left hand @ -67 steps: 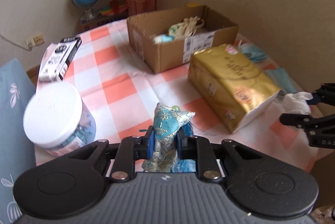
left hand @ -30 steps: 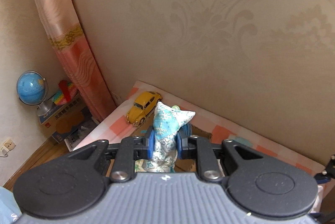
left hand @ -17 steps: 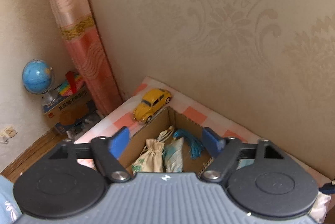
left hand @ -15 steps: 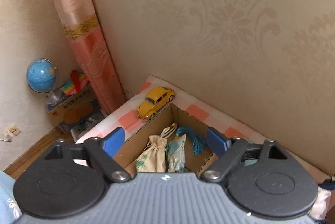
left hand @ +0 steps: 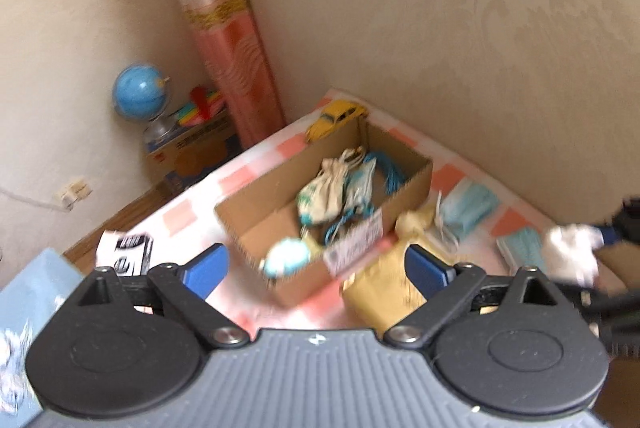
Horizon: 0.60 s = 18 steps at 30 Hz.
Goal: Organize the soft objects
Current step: 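Open the left gripper over the box while the right drops the white cloth in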
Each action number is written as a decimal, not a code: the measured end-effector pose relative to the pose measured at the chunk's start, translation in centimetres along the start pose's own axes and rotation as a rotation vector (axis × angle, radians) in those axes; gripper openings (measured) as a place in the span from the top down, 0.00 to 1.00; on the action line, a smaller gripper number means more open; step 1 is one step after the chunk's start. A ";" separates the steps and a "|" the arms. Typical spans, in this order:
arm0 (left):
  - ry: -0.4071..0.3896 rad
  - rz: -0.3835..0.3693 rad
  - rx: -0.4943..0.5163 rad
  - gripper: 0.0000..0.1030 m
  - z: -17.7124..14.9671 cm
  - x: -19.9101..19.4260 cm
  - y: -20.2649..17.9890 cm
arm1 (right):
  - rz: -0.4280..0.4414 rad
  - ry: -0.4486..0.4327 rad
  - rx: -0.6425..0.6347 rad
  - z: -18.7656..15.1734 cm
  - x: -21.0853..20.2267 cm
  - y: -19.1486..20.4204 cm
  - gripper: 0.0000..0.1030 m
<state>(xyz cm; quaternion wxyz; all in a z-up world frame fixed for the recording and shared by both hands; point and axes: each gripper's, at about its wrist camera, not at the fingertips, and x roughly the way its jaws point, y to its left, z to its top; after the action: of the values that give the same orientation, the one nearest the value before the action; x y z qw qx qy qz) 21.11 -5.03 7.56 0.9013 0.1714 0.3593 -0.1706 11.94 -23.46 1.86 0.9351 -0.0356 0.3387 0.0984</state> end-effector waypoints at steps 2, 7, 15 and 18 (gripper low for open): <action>0.006 0.024 -0.027 0.08 -1.5 -0.8 0.0 | 0.009 -0.005 -0.001 0.3 0.0 0.1 0.46; 0.027 0.068 -0.143 0.08 -5.1 -2.3 0.2 | 0.021 -0.015 -0.016 1.1 0.4 0.6 0.46; 0.024 0.111 -0.306 0.08 -8.8 -3.6 1.1 | 0.042 -0.038 -0.052 3.6 1.7 1.5 0.46; 0.013 0.154 -0.309 0.08 -9.5 -3.6 1.0 | 0.072 -0.047 -0.054 5.2 2.8 1.8 0.46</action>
<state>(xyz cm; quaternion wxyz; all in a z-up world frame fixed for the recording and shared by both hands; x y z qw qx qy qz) 13.48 0.66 3.80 0.9250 0.0590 0.3728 -0.0427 16.95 -20.58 4.10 0.9373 -0.0464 0.3151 0.1416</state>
